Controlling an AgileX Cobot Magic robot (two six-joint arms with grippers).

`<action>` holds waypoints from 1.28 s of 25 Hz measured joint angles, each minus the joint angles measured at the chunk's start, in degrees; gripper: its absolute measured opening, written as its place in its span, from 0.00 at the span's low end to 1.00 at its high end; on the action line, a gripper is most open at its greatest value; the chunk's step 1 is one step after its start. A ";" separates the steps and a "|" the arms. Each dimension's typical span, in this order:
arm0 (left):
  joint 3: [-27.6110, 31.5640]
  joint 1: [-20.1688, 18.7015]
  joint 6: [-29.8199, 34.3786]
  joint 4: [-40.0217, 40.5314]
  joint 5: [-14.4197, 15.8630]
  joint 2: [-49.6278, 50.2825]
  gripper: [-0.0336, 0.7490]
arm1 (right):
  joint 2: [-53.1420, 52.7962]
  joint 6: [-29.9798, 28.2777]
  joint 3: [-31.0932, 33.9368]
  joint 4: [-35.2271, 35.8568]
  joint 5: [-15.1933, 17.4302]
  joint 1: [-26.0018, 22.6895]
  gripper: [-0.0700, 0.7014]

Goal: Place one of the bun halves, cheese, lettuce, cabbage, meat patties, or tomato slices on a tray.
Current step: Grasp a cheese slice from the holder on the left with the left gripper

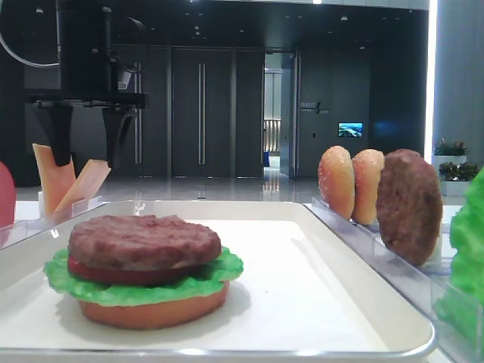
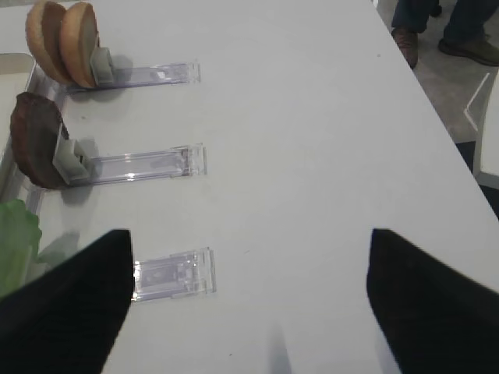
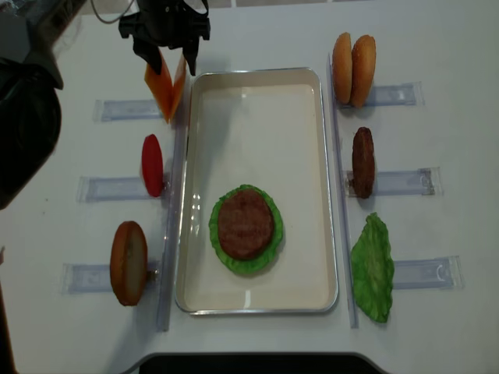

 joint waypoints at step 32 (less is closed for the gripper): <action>0.00 -0.41 2.63 0.32 0.00 2.66 0.10 | 0.00 0.00 0.00 0.00 -0.02 0.00 0.84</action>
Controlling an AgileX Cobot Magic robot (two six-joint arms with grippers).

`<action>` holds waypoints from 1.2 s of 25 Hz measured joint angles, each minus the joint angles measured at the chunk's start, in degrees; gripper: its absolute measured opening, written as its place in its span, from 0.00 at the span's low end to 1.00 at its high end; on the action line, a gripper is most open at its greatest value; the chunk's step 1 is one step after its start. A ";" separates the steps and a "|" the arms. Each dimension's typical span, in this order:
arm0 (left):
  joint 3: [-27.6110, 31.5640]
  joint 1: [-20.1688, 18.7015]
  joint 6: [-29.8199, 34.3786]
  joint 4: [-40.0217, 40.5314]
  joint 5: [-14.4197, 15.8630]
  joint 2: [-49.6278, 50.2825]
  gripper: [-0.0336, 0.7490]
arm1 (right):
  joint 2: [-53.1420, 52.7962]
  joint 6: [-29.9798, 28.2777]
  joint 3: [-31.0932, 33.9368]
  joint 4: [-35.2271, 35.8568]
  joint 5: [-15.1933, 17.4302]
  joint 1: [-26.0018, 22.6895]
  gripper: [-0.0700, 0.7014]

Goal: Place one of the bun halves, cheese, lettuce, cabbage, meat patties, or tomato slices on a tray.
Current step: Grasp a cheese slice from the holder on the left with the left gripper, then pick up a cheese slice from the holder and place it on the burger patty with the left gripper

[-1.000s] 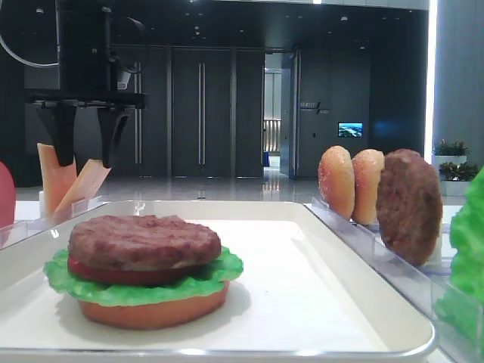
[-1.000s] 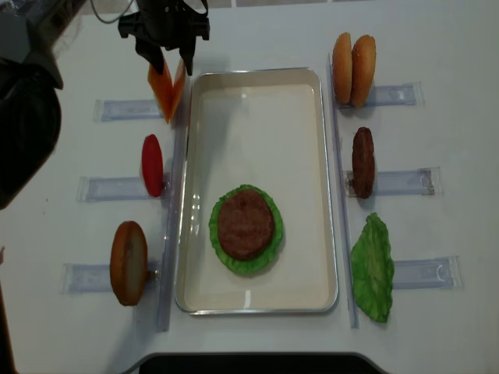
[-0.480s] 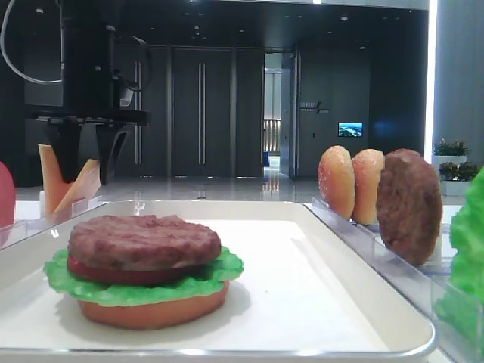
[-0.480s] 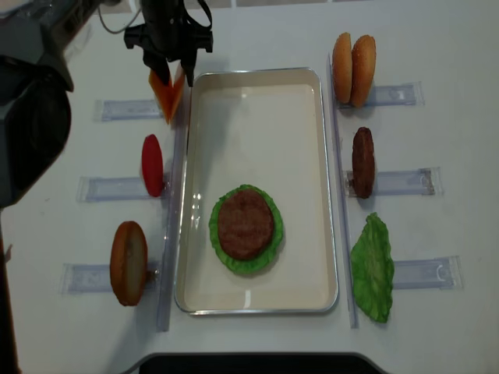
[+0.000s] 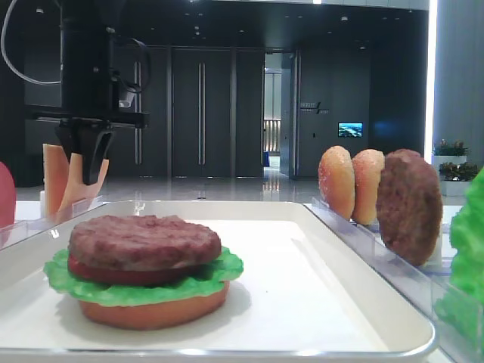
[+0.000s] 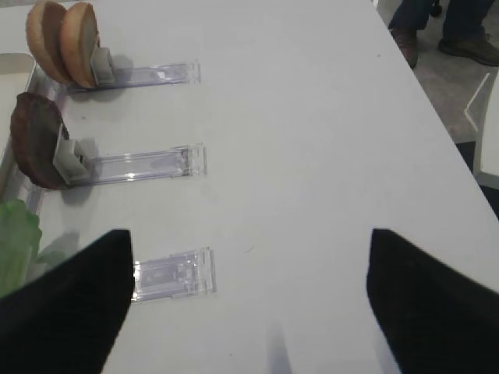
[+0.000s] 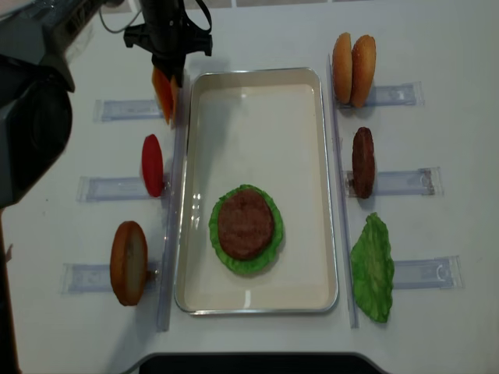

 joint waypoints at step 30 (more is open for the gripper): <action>30.51 -3.52 18.86 -36.41 -8.19 -31.23 0.09 | 0.00 0.00 0.00 0.00 0.00 0.00 0.84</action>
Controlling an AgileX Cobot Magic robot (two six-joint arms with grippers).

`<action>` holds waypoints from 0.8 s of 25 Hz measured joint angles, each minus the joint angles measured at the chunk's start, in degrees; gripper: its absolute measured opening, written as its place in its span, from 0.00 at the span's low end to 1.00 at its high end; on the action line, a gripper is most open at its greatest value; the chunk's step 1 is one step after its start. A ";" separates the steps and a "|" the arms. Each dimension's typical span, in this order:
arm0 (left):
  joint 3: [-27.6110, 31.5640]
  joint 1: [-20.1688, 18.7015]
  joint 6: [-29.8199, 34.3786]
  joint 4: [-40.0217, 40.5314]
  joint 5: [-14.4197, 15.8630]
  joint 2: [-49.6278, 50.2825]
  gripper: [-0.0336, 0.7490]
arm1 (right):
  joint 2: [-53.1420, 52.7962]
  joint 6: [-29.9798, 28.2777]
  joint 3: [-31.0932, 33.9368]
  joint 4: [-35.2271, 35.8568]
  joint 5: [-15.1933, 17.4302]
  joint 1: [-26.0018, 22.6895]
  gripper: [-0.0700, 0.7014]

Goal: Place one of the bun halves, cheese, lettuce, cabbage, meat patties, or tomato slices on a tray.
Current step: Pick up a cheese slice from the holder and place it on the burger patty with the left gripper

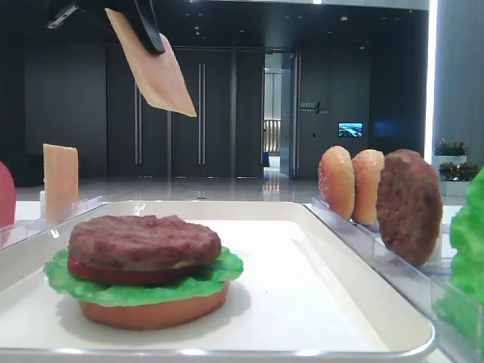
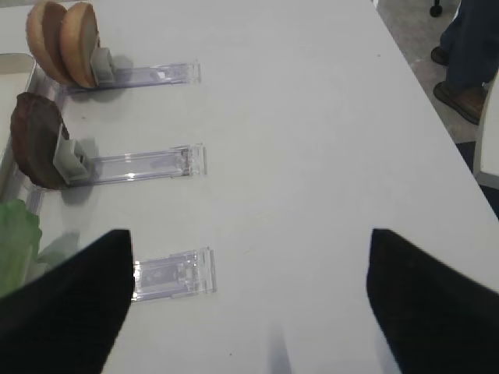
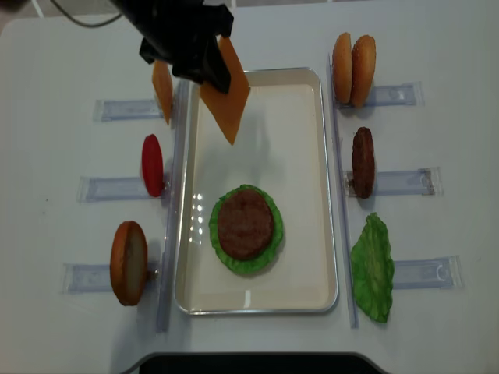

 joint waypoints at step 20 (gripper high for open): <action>44.13 -0.56 36.63 -34.23 -19.09 -18.98 0.09 | 0.00 0.00 0.00 0.00 0.00 0.00 0.84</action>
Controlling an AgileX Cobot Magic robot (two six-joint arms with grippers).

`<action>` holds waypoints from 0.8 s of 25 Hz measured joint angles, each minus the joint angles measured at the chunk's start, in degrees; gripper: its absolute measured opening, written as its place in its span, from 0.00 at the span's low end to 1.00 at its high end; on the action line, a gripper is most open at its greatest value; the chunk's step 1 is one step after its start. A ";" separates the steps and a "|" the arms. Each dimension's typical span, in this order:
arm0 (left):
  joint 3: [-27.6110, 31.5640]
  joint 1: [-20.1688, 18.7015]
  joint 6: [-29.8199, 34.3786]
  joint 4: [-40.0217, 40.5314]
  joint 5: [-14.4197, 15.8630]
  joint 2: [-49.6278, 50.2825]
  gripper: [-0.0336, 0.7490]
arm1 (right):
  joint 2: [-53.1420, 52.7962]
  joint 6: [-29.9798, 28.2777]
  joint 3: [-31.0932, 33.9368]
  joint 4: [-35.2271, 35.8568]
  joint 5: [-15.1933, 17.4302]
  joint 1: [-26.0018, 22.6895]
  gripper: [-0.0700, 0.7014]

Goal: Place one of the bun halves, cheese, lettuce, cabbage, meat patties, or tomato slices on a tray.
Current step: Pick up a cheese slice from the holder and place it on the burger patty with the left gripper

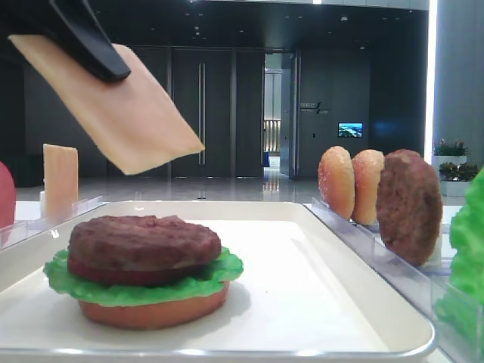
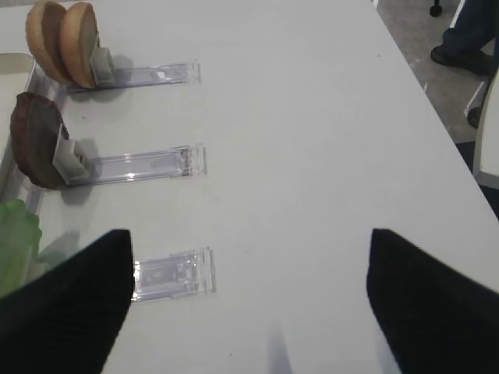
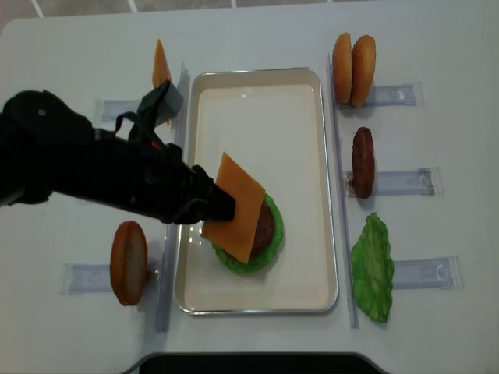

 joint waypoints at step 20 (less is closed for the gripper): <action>0.65 0.00 7.04 -8.06 -3.31 8.75 0.09 | 0.00 0.00 0.00 0.00 0.00 0.00 0.84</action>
